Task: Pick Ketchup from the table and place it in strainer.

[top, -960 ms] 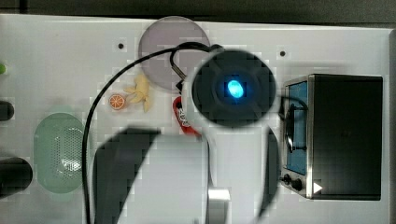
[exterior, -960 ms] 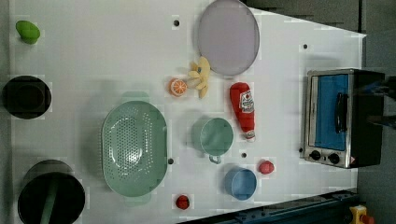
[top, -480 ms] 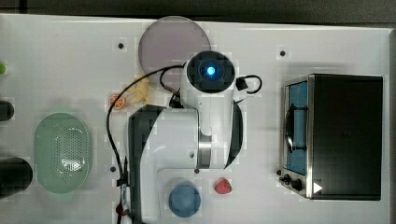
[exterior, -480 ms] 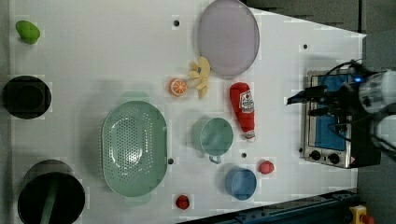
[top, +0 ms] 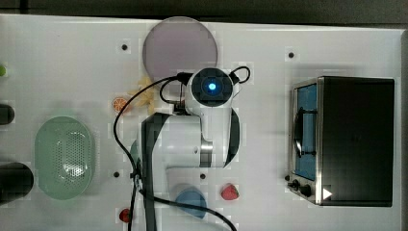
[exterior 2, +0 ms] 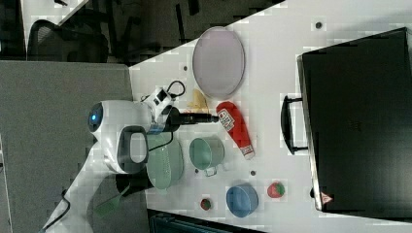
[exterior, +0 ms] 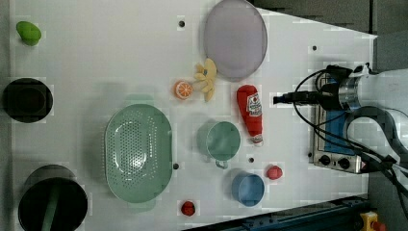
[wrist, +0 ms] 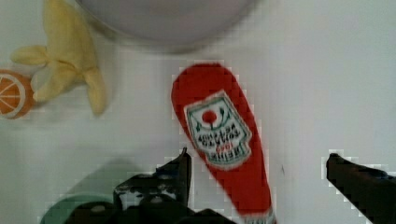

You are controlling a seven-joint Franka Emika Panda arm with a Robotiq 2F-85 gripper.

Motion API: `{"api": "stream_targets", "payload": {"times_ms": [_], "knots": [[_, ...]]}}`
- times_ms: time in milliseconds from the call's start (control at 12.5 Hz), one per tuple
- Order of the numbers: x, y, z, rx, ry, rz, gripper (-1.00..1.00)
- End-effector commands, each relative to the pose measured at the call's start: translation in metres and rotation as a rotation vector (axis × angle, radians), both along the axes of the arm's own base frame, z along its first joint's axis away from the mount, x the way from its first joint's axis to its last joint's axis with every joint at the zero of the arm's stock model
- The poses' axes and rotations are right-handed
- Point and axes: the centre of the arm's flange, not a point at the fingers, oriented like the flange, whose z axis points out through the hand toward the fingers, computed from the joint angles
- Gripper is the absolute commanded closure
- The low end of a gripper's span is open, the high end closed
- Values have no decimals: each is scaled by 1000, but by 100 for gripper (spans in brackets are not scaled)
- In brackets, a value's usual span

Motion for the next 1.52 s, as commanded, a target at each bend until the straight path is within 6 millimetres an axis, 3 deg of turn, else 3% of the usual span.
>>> {"api": "stream_targets", "payload": {"times_ms": [80, 400, 800, 1360, 1440, 1520], "knots": [[-7, 16, -32, 20, -33, 217, -100], [-28, 13, -92, 21, 15, 240, -100], [-36, 12, -132, 22, -10, 241, -100], [-40, 10, -147, 23, -23, 231, -100], [-40, 11, -148, 23, -26, 233, -92], [-37, 14, -146, 24, -33, 238, -69]]}}
